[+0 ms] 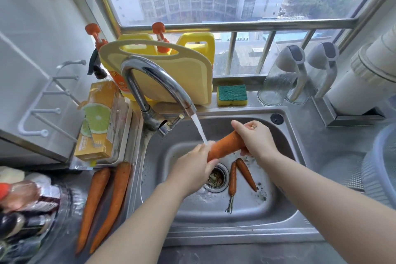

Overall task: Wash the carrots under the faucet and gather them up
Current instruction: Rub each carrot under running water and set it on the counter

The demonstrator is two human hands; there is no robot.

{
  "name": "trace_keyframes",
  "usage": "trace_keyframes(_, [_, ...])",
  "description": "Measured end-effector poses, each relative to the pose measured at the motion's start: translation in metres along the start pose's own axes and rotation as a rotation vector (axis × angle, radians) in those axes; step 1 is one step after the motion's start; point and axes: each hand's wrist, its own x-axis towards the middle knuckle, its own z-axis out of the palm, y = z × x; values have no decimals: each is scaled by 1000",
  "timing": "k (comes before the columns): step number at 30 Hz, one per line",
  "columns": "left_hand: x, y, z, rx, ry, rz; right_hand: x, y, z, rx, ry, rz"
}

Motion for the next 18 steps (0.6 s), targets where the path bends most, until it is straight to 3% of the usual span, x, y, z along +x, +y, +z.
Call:
trace_keyframes(3, [3,5,-6,108,1,77,7,6,15,59,87,112])
trace_keyframes(6, [3,2,-3,87,8,6,3,7,36,115,67,102])
trace_keyframes(10, [-5,-2,1,-143,18,-170,-12,13,58,130,-78,-12])
trace_keyframes(18, [-22,-13,-19,-257,-251,-281,-33,38,64,514,-480,154])
